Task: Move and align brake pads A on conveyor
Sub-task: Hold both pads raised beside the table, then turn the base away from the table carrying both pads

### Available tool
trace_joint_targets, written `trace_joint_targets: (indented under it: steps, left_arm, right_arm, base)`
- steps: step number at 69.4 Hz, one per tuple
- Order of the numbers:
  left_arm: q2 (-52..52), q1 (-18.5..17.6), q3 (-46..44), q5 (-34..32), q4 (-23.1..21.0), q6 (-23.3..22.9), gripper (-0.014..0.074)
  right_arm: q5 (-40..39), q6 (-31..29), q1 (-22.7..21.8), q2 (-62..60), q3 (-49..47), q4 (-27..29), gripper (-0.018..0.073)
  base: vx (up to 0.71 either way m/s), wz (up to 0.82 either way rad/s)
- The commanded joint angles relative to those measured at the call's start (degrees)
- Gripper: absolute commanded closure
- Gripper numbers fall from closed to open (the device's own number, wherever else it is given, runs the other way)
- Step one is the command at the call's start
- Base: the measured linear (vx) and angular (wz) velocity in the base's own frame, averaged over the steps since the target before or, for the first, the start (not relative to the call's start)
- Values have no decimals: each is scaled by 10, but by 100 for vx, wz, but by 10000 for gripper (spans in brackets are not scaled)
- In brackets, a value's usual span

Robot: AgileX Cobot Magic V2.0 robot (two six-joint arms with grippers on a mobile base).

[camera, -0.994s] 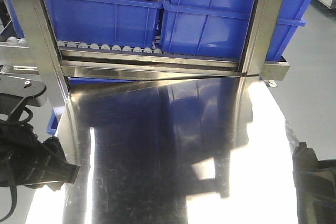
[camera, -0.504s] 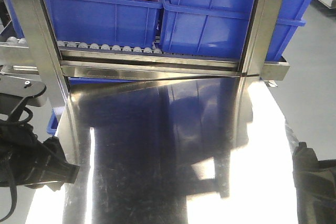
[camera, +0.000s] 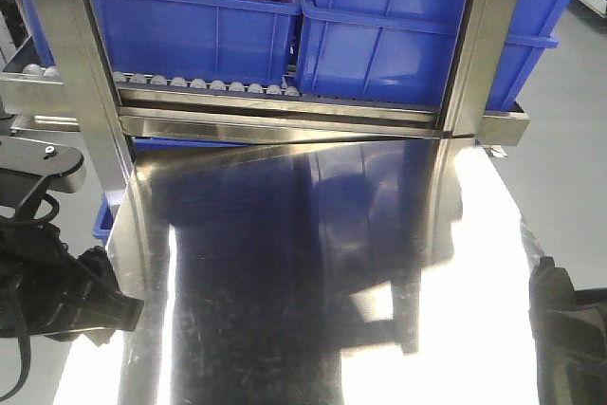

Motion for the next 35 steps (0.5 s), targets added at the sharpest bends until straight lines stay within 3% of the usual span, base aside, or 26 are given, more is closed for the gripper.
trace_joint_targets:
  steps: [1,35]
  left_arm:
    - [-12,-2,-16,-27,6,-1,603]
    - [-12,-2,-16,-27,6,-1,603]
  right_arm:
    - [-39,-5,-1,-1,-16,2,569]
    - [-39,-5,-1,-1,-16,2,569]
  base:
    - [-3,9]
    - [-6,21]
